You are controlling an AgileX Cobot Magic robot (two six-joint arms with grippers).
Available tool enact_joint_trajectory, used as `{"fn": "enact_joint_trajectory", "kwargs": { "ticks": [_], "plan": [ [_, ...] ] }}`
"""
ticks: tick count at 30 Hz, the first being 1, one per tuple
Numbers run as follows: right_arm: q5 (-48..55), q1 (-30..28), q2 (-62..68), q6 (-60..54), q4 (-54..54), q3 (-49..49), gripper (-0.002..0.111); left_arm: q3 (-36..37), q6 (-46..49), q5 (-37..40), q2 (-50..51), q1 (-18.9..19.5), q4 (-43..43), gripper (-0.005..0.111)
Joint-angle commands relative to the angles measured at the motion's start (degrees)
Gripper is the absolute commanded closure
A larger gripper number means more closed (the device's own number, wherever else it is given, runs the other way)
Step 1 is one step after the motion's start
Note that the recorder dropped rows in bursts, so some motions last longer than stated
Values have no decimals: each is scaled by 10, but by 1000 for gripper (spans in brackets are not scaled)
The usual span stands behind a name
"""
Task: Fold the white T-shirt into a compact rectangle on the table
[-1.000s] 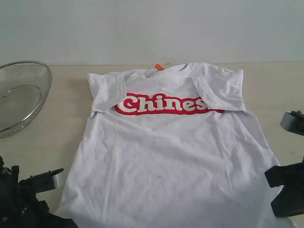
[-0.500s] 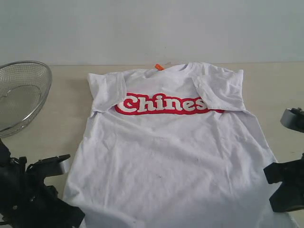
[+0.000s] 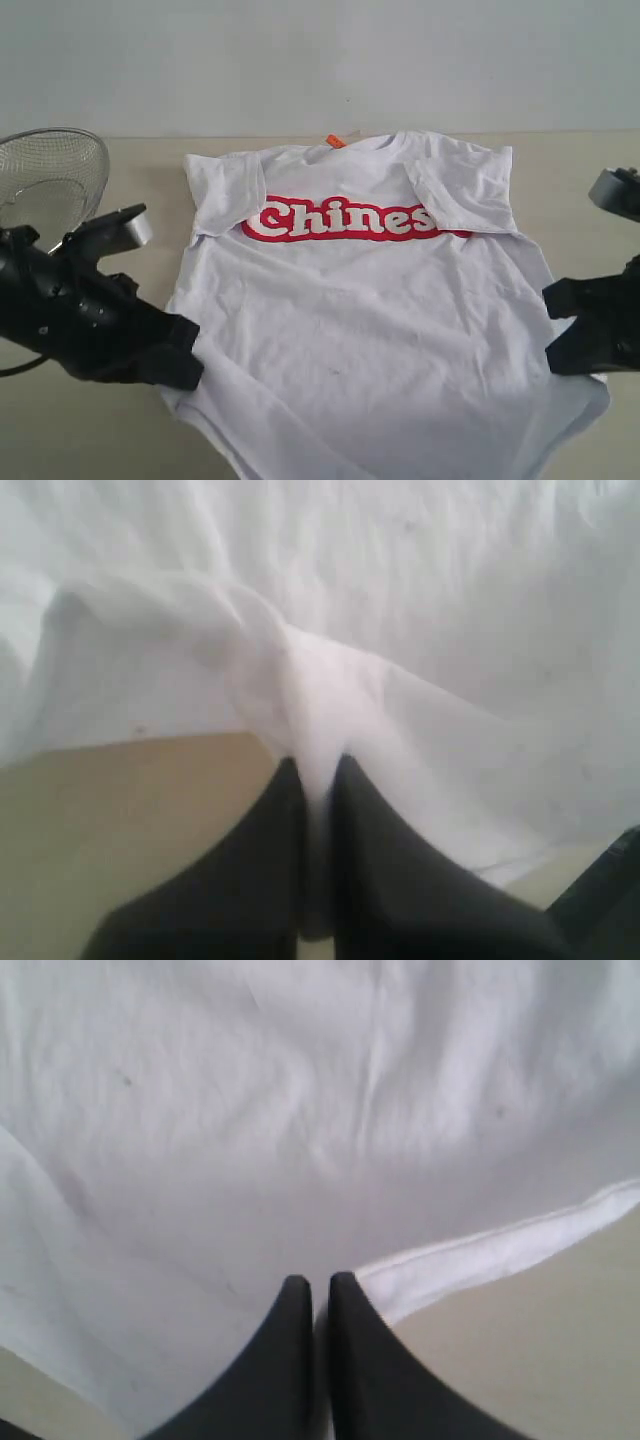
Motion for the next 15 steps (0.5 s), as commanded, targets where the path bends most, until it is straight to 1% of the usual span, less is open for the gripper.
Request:
{"fn": "enact_joint_trajectory", "kwargs": {
  "ticks": [1, 3, 7, 9, 13, 14, 15],
  "plan": [
    [-27, -3, -3, 0, 5, -33, 108, -37, -23, -6, -5, -1, 25, 102],
    [-27, -3, 9, 1, 5, -54, 108, -55, -29, -10, -4, 0, 31, 102],
    [-28, -3, 45, 3, 7, -91, 108, -81, -29, -10, -4, 16, 40, 102],
    [-15, -3, 66, 3, 6, -105, 108, -89, -29, -8, -4, 25, 46, 102],
    [-10, -3, 89, 5, -15, -109, 108, -90, -42, -5, -3, 29, 61, 102],
    [0, -3, 91, 2, -16, -109, 107, -92, -42, -4, 0, 29, 62, 102],
    [10, -3, 92, -4, -18, -109, 103, -91, -42, -4, 3, 29, 64, 102]
  ]
}}
